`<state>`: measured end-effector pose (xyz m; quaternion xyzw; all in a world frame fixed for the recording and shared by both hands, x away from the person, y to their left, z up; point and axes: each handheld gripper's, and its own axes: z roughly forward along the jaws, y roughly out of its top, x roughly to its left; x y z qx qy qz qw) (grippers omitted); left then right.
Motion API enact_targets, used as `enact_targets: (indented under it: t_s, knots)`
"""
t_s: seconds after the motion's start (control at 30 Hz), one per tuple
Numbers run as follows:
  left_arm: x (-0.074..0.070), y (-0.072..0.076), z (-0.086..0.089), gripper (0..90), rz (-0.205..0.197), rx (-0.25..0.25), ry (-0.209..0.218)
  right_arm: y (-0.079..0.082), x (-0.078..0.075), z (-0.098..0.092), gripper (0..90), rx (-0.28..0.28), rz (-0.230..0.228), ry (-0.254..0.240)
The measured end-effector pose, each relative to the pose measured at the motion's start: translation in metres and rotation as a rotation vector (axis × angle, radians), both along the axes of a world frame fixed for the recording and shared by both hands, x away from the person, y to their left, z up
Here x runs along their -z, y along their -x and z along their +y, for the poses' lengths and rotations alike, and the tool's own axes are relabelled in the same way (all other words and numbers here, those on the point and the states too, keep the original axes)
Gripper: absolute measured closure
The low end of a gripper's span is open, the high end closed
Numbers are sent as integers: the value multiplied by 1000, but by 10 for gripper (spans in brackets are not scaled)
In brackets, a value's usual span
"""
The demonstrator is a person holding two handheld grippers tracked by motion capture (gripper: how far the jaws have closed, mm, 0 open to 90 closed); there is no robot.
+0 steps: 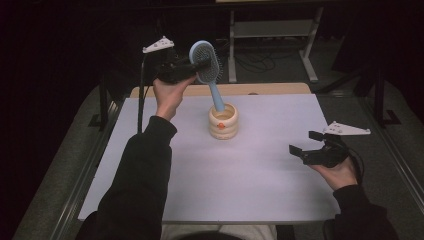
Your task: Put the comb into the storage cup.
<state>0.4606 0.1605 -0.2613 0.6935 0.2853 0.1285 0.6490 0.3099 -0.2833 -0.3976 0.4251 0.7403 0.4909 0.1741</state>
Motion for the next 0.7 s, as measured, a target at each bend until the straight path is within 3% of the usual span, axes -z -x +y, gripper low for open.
enact_targets:
  t_s: [0.13, 0.5, 0.7]
  knots:
    - [5, -4, -6, 577, -10, 7, -29, 8, 3, -8, 0, 9, -13, -5]
    - [17, -10, -18, 575, -25, 20, -55, 19, 9, -19, 0, 21, -28, -10]
    - [27, -12, -23, 574, -22, 28, -43, 22, 13, -19, 0, 15, -37, 5]
